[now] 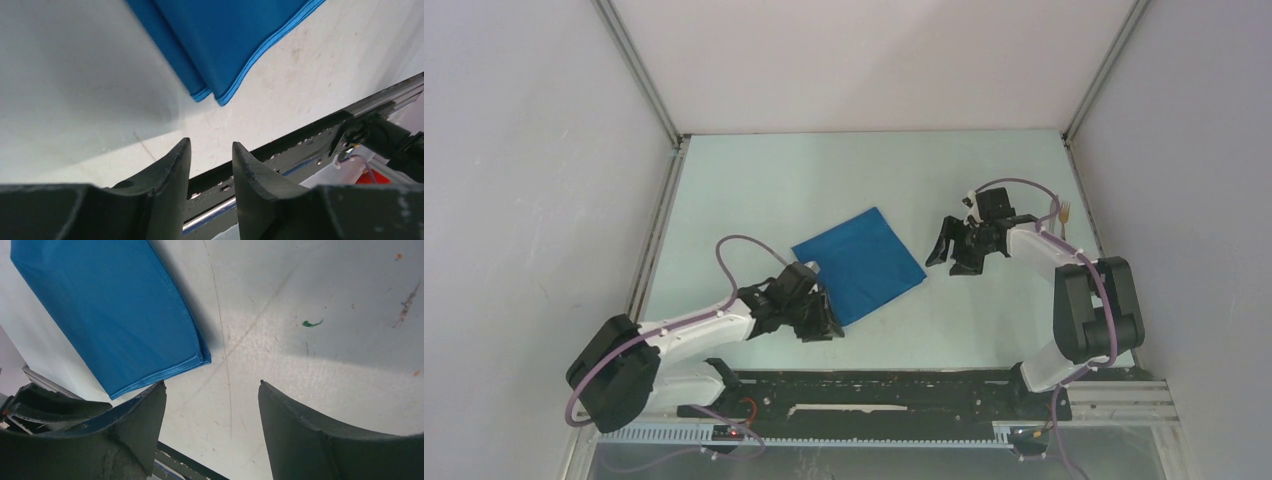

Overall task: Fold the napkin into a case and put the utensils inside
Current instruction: Fold the top corner of the square-folded napkin at the center of the board.

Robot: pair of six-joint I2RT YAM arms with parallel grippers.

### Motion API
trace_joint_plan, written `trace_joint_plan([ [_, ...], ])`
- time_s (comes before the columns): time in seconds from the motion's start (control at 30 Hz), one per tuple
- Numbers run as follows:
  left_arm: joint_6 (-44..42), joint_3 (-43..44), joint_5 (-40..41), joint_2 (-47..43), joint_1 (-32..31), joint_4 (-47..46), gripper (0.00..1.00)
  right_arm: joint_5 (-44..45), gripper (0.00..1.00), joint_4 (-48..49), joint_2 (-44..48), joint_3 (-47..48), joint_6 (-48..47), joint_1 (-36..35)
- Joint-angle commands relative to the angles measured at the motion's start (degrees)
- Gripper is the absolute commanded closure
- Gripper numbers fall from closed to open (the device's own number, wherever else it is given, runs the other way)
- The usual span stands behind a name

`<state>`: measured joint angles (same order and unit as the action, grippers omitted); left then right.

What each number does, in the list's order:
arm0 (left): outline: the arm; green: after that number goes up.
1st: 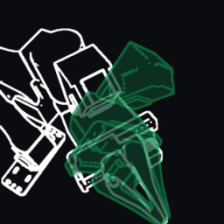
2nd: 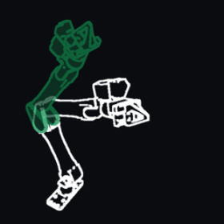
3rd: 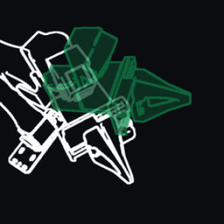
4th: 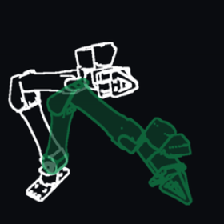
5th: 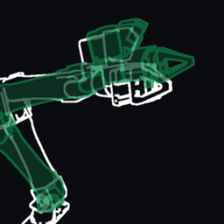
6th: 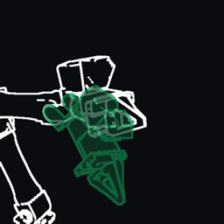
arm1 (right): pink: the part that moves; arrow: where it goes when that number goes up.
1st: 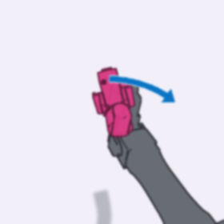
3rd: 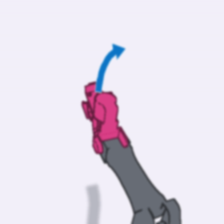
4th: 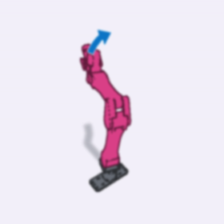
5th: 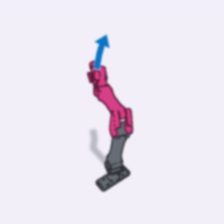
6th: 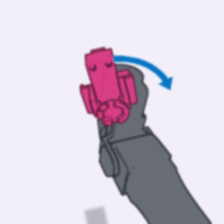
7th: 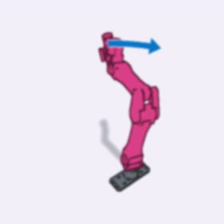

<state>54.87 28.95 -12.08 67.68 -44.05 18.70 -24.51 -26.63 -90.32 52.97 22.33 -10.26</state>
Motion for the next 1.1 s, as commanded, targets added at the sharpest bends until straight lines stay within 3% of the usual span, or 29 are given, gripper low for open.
trace_joint_plan([
  [0.0,6.0,0.1,1.0,2.2,-0.4,-11.2,0.61,-2.2,0.25,3.0,2.2,0.7,-1.3,0.1],
  [0.4,8.2,1.0,2.0,6.9,-0.2,-13.7,0.68,-2.2,0.25,4.1,2.8,-0.7,-1.5,0.1],
  [0.5,9.1,-0.2,2.4,5.7,-0.2,-13.6,0.58,-2.3,0.25,4.1,2.9,-0.7,-1.5,0.1],
  [0.6,9.5,-1.5,3.8,3.6,-0.1,-13.0,0.55,-2.4,0.25,4.4,2.9,-0.7,-1.5,0.2],
  [0.8,8.9,-1.9,3.4,4.3,0.5,-13.0,0.61,-2.6,0.25,4.4,2.7,-0.7,-1.6,0.1],
  [1.07,8.1,-1.4,3.9,3.7,1.1,-11.8,0.60,-2.9,0.25,4.7,3.0,-1.1,-1.6,0.2],
])
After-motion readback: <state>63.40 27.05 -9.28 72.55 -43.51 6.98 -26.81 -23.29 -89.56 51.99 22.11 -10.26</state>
